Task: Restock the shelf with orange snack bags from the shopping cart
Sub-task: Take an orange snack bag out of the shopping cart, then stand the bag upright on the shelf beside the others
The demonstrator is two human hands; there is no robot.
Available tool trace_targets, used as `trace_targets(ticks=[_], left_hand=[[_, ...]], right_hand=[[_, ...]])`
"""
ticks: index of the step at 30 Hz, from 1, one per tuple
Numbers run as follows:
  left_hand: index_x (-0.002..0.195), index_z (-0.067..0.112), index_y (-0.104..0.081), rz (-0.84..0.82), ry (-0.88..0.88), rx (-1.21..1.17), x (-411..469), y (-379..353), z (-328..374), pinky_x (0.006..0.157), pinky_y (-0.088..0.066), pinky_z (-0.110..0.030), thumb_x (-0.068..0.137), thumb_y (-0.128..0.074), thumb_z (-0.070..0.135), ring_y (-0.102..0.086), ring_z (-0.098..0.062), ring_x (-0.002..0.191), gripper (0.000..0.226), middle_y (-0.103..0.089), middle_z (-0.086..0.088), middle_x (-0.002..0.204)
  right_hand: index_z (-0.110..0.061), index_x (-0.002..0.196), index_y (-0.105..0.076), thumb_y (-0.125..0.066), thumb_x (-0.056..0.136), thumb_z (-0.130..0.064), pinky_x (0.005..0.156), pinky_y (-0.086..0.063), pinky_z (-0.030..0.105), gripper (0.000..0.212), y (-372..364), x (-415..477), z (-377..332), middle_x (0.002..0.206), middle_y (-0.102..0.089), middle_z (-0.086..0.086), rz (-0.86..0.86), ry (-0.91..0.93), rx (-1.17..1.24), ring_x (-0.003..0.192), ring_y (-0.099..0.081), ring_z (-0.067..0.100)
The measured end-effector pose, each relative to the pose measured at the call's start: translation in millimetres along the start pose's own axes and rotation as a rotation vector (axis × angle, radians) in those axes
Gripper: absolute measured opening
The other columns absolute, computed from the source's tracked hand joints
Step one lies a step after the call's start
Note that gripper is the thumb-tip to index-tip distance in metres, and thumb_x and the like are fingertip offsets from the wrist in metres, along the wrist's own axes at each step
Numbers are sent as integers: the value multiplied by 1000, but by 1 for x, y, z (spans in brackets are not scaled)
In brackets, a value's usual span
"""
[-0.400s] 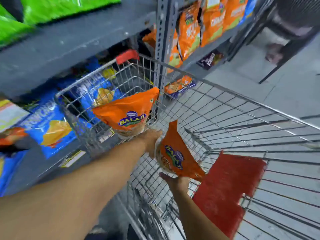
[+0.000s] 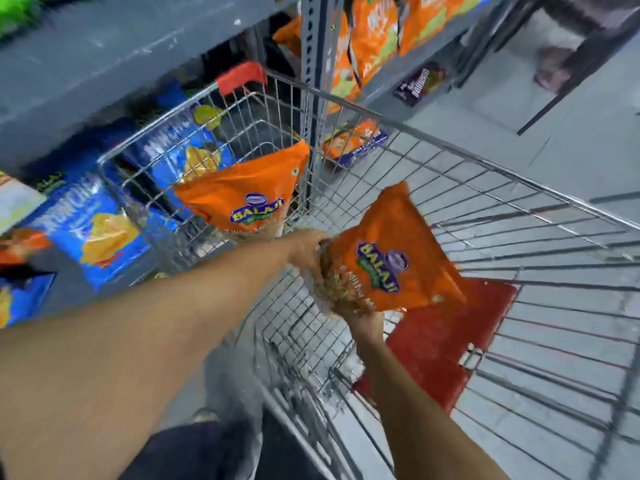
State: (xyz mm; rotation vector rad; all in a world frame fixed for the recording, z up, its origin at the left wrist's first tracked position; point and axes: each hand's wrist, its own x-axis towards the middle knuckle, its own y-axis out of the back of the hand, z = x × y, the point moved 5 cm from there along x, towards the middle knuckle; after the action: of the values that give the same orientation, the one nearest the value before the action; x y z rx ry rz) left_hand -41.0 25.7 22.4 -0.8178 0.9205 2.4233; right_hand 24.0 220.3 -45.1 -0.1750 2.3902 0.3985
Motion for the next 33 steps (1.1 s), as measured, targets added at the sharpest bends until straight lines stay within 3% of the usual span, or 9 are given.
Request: trace_targets(ticks=[5, 8, 12, 16, 20, 22, 24, 29, 33], left_hand=[[136, 15, -46, 66, -52, -83, -101, 46, 51, 104, -45, -32, 51, -91, 34, -50, -17, 127, 99, -53, -1, 139], [131, 19, -44, 170, -59, -176, -174, 74, 75, 80, -46, -10, 68, -84, 18, -52, -6, 110, 75, -55, 8, 123], [117, 30, -51, 500, -98, -128, -289, 118, 89, 92, -51, -37, 52, -87, 49, -54, -9, 103, 76, -58, 3, 127], [100, 14, -63, 923, -201, -164, -412, 161, 91, 77, -46, -29, 46, -84, 55, -56, -7, 89, 71, -67, 0, 96], [95, 13, -66, 1309, -331, -250, -546, 209, 96, 85, -52, -37, 44, -83, 52, -61, -11, 85, 66, -72, -7, 95], [94, 11, -67, 1465, -408, -273, -612, 228, 104, 82, -52, -23, 50, -89, 37, -58, -3, 80, 55, -73, -2, 92], [93, 8, -67, 1589, -471, -270, -669, 247, 110, 74, -45, -10, 56, -90, 24, -54, 0, 76, 45, -68, 0, 87], [91, 1, -66, 1834, -478, -246, -772, 302, 82, 84, -52, -38, 50, -87, 45, -58, -13, 83, 63, -68, -7, 90], [88, 18, -66, 1805, -369, -265, -806, 349, 34, 80, -52, -31, 59, -89, 18, -62, -1, 73, 37, -69, -1, 91]], right_hand=[[-9, 88, -63, -68, 66, 24, 61, -53, 11, 40, 11, -100, -95, 86, -65, 3, -104, 230, 154, 62, -66, -4], [-10, 91, -64, -74, 66, 14, 72, -57, 22, 36, 17, -140, -139, 95, -71, 5, -232, 355, 140, 81, -71, 10], [4, 117, -59, -84, 57, -13, 85, -58, 33, 67, 2, -202, -208, 115, -69, 23, -393, 544, 77, 104, -69, 31], [-2, 113, -59, -81, 58, 5, 70, -55, 16, 59, -36, -274, -290, 95, -74, 5, -482, 791, 112, 82, -71, 7], [-25, 74, -51, -68, 72, 15, 56, -45, 4, 43, -82, -379, -395, 56, -65, -26, -578, 1066, 209, 55, -57, -12], [-26, 75, -51, -74, 68, -2, 62, -47, 4, 34, -101, -431, -448, 59, -65, -26, -645, 1203, 260, 60, -57, -12], [-25, 80, -54, -76, 62, -15, 67, -51, 9, 30, -119, -479, -490, 68, -70, -23, -709, 1304, 308, 68, -60, -9], [-22, 83, -53, -71, 78, 1, 65, -49, 7, 29, -204, -565, -569, 63, -69, -28, -853, 1434, 274, 64, -60, -13], [-12, 105, -58, -72, 78, -3, 80, -54, 17, 32, -291, -579, -603, 93, -72, -3, -963, 1476, 137, 80, -65, -1]])
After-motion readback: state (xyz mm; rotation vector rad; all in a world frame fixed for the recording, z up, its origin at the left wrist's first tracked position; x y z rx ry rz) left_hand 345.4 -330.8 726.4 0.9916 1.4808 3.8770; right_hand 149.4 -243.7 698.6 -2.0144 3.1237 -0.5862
